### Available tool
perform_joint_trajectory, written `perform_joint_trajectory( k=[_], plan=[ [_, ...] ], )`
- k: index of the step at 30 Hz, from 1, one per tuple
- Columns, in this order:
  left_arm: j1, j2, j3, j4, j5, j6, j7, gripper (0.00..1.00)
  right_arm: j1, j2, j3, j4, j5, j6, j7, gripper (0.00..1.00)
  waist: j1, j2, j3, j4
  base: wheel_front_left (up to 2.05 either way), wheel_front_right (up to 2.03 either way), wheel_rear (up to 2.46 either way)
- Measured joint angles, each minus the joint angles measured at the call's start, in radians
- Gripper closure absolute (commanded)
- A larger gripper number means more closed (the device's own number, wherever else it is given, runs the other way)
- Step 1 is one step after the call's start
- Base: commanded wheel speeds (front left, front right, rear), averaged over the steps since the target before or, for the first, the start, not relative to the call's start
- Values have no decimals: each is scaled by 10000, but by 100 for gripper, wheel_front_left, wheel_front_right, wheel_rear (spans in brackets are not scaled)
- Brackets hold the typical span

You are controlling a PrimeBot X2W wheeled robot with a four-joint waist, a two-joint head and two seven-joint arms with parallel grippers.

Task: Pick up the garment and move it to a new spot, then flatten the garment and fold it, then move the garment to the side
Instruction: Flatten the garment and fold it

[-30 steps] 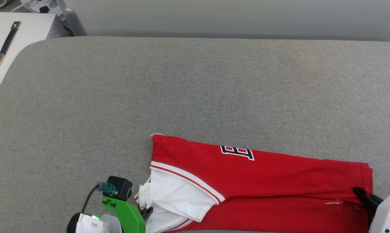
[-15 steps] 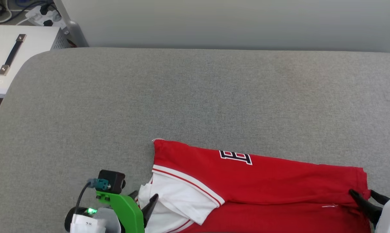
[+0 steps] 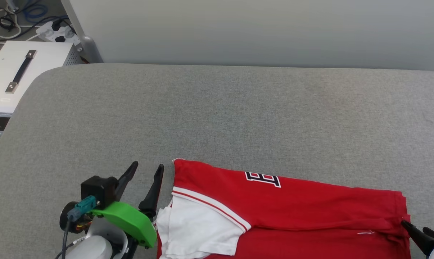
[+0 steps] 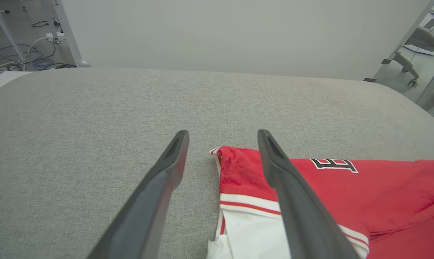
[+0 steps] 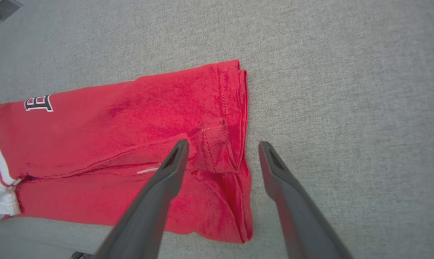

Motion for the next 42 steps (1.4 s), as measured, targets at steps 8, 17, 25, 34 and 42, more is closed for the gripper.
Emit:
perform_joint_trajectory(
  k=[8, 17, 25, 34, 42],
  plan=[
    [14, -587, 1436, -109, 2013, 54, -445, 0, -80, 1062, -1137, 504, -376, 0, 922, 0, 0, 0, 308, 213, 0, 0, 0],
    [767, -1626, 3185, -132, 3405, -832, -447, 0, -363, 1195, -1323, 834, -481, 0, 1168, 0, 0, 0, 781, 471, 0, 0, 0],
    [938, -2245, 4159, 182, 4111, -1616, -445, 0, -459, 1467, -863, 911, 92, -15, 1384, 0, 0, 0, 993, 666, 0, 0, 0],
    [964, -2723, 4832, 491, 4558, -2207, -447, 0, -673, 1496, -245, 1220, 276, -13, 978, 100, 0, 0, 969, 606, 0, 0, 0],
    [1007, -3007, 5218, 725, 4903, -2546, -447, 0, -707, 1179, -35, 1662, 435, 8, 42, 100, 0, 0, 860, 471, 0, 0, 0]
  ],
)
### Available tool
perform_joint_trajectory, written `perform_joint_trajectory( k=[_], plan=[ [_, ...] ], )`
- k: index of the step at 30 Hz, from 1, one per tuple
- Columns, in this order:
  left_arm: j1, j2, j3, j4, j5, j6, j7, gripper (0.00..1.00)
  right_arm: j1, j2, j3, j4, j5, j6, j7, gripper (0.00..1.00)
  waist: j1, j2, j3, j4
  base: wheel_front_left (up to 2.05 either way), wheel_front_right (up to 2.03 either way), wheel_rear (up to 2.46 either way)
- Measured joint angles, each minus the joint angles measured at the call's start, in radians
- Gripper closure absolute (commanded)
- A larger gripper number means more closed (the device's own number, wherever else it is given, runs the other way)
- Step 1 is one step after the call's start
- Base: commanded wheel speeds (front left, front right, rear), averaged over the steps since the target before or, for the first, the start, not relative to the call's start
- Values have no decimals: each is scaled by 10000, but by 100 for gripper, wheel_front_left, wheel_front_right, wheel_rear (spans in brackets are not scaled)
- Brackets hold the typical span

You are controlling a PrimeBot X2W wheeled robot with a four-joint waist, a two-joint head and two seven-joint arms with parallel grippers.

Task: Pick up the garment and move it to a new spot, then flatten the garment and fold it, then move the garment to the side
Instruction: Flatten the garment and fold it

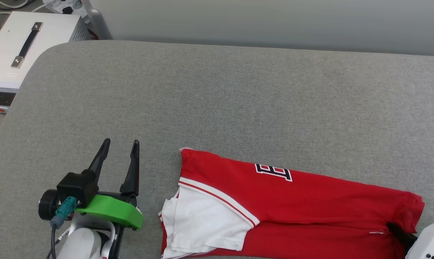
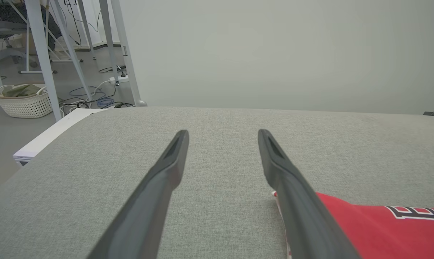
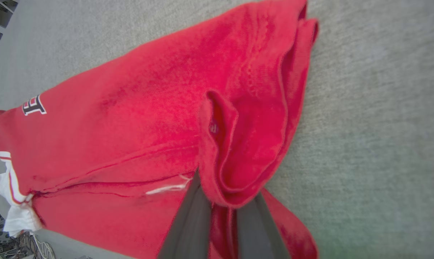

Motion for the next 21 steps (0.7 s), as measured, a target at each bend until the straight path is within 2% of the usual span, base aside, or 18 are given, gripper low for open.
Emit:
perform_joint_trajectory(
  k=[6, 11, 15, 21],
  plan=[
    [0, -213, 121, 69, 207, -222, 0, 0, -81, -313, 192, 339, -153, 81, -769, 100, 0, 0, -46, -101, 0, 0, 0],
    [0, -360, 270, 123, 376, -330, 2, 0, -201, -777, -96, 654, -161, 81, -1202, 100, 0, 0, -72, -146, 0, 0, 0],
    [1, -485, 380, 173, 468, -420, 0, 0, -215, -1193, -357, 817, -165, 77, -1300, 100, 0, 0, -129, -165, 0, 0, 0],
    [93, -662, 606, 232, 508, -543, 0, 0, -133, -1289, -384, 449, 42, 65, -1237, 100, 0, 0, -372, -180, 0, 0, 0]
  ],
)
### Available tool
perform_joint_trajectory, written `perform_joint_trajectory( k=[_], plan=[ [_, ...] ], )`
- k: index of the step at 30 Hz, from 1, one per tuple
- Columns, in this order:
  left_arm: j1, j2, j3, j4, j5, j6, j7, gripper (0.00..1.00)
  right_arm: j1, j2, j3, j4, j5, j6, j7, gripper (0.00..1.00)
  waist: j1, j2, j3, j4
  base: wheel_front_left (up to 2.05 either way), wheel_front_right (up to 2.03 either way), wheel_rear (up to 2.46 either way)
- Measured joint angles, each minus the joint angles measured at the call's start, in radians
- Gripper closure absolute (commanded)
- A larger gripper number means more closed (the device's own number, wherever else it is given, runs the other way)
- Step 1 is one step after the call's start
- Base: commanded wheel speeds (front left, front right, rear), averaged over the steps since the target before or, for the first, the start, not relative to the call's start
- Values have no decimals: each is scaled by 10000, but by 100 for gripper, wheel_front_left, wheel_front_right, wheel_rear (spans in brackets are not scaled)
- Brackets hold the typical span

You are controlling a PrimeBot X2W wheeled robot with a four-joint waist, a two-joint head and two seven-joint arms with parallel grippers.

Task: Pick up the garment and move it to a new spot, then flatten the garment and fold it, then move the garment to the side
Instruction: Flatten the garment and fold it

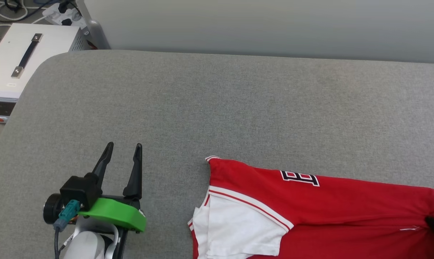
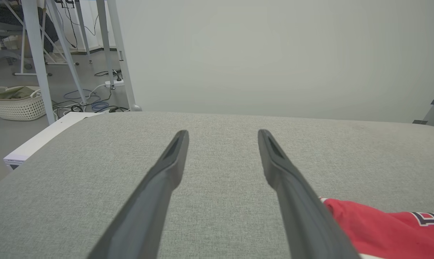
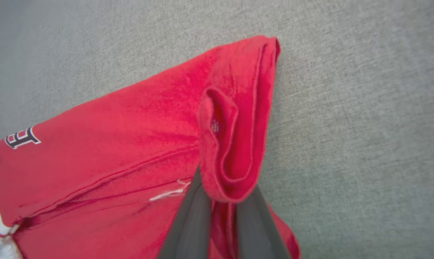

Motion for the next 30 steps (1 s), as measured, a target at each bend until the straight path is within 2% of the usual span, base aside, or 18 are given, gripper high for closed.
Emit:
perform_joint_trajectory(
  k=[10, 19, 26, 30],
  plan=[
    [417, -305, 201, 96, 111, -138, 0, 0, 813, 493, 767, -2470, 332, -75, 692, 100, 0, 0, -656, 19, 0, 0, 0],
    [659, -410, 349, 171, 167, -230, 0, 0, 1064, 1841, 1519, -4188, 593, -75, 2220, 100, 0, 0, -1112, 258, 0, 0, 0],
    [786, -412, 518, 232, 171, -303, 0, 0, 899, 3469, 2307, -4495, 316, -75, 2759, 100, 0, 0, -1286, 570, 0, 0, 0],
    [785, -412, 541, 261, 178, -307, 0, 0, 395, 3906, 2813, -4061, 10, -75, 2479, 100, 0, 0, -1285, 776, 0, 0, 0]
  ],
)
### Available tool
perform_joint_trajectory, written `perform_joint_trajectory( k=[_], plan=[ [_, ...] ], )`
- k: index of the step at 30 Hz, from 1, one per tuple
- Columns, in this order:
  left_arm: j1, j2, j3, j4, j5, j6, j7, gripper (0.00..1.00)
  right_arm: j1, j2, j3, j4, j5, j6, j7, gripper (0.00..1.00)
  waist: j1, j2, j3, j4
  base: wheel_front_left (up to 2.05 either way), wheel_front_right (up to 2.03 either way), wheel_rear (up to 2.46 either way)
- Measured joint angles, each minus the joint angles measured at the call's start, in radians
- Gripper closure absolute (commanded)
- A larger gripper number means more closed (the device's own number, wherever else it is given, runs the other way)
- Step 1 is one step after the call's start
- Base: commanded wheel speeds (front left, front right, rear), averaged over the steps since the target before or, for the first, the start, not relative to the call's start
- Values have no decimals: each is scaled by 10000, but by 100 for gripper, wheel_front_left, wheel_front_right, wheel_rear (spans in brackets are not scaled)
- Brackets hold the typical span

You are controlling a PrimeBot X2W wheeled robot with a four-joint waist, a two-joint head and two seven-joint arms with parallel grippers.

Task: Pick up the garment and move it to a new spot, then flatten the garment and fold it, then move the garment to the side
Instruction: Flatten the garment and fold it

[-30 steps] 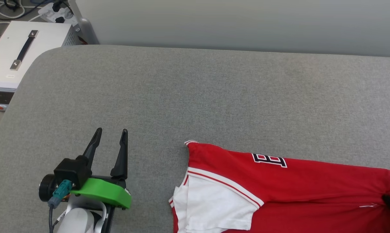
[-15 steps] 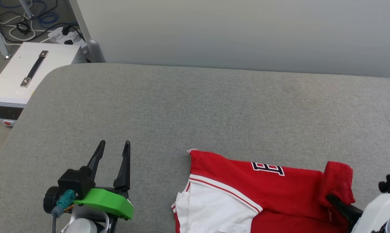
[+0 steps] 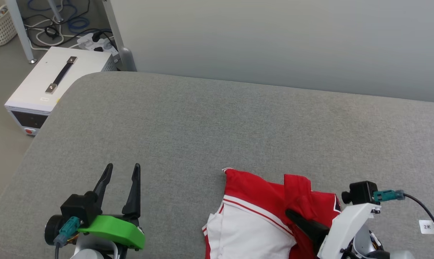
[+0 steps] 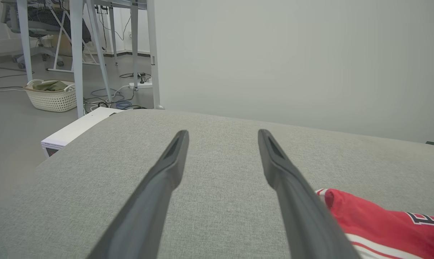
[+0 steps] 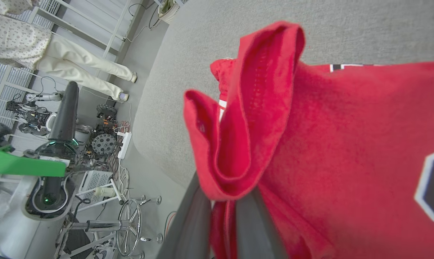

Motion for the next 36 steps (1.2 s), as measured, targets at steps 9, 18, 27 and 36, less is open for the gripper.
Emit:
perform_joint_trajectory(
  k=[9, 18, 27, 36],
  plan=[
    [-11, -8, 21, 127, 0, -19, 0, 0, -1090, 65, 1214, 2021, -295, 0, -1697, 100, 0, 0, 190, 535, 0, 0, 0],
    [-16, -67, 65, 155, 0, -40, 0, 0, -1930, 79, 1979, 3837, 121, -2, -3037, 57, 0, 0, 394, 1011, 0, 0, 0],
    [-18, -71, 140, 161, 0, -40, 0, 0, -2458, 100, 3313, 4276, 589, -2, -3519, 0, 0, 0, 412, 1047, 0, 0, 0],
    [-16, -77, 98, 157, 4, -58, 0, 0, -2850, 107, 3229, 3766, 353, -2, -3764, 0, 0, 0, 263, 765, 0, 0, 0]
  ],
)
